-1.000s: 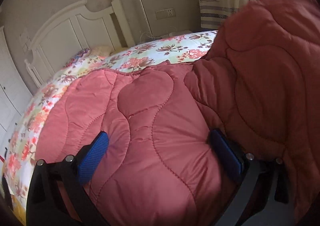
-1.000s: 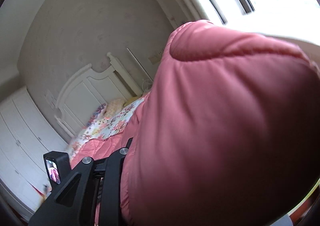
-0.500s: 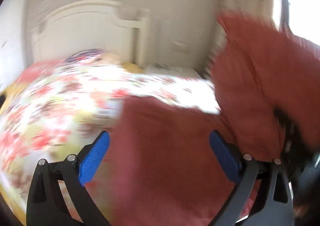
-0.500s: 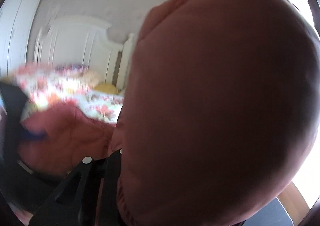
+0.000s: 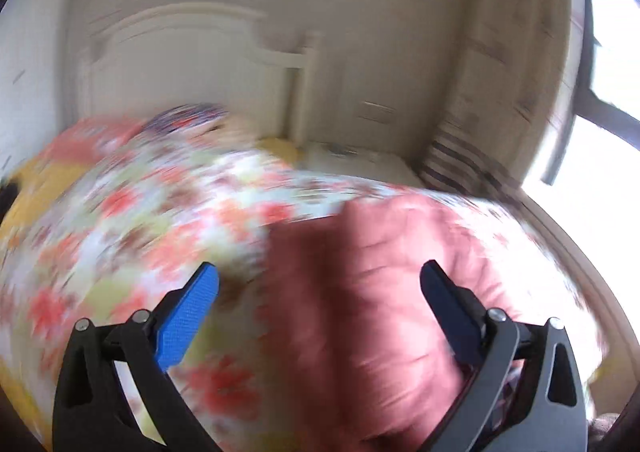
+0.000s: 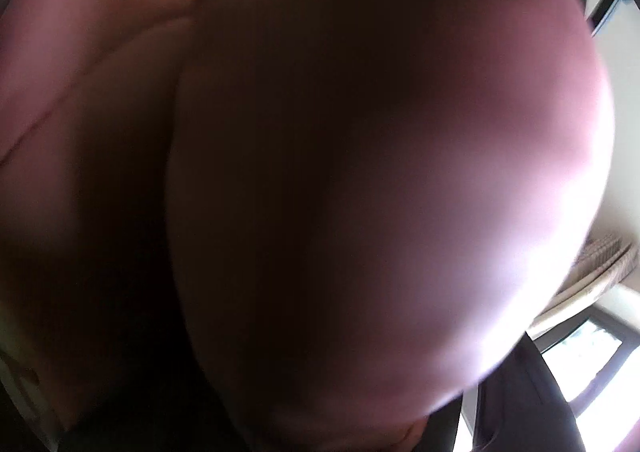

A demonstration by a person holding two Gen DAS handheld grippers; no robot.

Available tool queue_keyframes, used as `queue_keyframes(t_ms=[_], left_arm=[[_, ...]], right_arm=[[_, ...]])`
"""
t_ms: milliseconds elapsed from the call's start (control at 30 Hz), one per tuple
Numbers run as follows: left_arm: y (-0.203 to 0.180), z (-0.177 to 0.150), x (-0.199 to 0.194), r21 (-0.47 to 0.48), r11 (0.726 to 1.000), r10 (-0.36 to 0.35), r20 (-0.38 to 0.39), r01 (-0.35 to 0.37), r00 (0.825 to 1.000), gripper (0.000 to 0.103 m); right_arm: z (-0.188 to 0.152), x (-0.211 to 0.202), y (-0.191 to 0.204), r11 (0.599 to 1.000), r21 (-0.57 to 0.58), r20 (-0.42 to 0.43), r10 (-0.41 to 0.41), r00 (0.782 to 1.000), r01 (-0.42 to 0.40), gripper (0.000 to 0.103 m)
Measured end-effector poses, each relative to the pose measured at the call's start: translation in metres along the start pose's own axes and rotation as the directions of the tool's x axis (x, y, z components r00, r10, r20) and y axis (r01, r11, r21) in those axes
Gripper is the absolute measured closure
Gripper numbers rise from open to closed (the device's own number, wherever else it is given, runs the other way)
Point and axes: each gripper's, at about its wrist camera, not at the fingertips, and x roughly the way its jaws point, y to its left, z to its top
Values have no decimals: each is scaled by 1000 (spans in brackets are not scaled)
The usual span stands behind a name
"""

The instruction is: Fold large clothes

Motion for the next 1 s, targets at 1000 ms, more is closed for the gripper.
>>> queue_keyframes(t_ms=[1000], left_arm=[[-15, -26, 157, 166, 985, 82, -226, -45, 971, 2]], right_arm=[[-179, 15, -197, 300, 753, 456, 405, 793, -586, 38]])
